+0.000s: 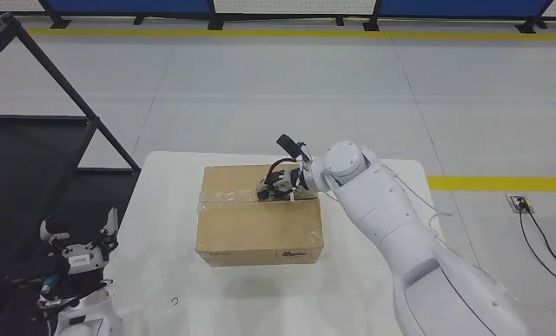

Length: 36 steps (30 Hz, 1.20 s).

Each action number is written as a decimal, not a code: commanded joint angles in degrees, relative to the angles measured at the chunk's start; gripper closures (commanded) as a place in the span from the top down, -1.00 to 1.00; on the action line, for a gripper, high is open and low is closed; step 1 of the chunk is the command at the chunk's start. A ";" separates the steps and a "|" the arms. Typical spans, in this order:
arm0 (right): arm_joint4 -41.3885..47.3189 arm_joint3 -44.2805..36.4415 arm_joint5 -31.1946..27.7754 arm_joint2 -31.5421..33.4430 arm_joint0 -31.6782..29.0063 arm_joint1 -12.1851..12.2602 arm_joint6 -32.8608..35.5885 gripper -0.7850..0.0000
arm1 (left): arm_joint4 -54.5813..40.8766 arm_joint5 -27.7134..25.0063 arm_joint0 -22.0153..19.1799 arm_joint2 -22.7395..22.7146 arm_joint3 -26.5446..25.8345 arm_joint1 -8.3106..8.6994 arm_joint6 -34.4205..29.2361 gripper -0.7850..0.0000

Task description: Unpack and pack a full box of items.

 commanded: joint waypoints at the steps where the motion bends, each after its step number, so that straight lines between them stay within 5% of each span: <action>1: -0.35 -0.25 -0.54 0.30 -0.09 0.70 0.36 -1.00 | 0.40 0.17 -0.02 0.49 -0.30 -0.03 -0.09 0.89; 10: 1.19 0.09 -6.23 3.58 0.20 4.90 0.29 -1.00 | 2.12 1.29 0.14 2.69 -1.33 -0.20 -0.58 0.93; 21: 10.52 0.36 -24.35 11.24 -1.22 12.13 7.45 -1.00 | 3.13 3.37 0.23 4.17 -2.42 -0.41 -0.78 1.00; 27: 13.77 -7.64 -28.59 15.54 -6.07 17.25 5.93 -1.00 | 3.50 4.65 0.07 4.99 -2.61 -0.56 -1.03 1.00; 28: 14.15 -10.16 -28.78 16.55 -7.68 18.39 5.74 -0.91 | 3.61 4.93 0.09 5.21 -2.65 -0.59 -1.12 1.00; 30: 14.91 -16.33 -28.95 19.24 -11.60 20.91 5.57 0.00 | 3.90 5.37 0.13 5.81 -2.87 -0.67 -1.54 1.00; 31: 14.95 -19.90 -28.83 20.82 -13.89 22.25 5.68 1.00 | 4.15 5.36 0.19 6.20 -3.04 -0.70 -1.49 1.00; 36: 12.49 -40.36 -24.38 30.73 -27.39 28.24 6.02 1.00 | 5.10 6.11 0.10 7.61 -3.29 -0.84 -1.72 1.00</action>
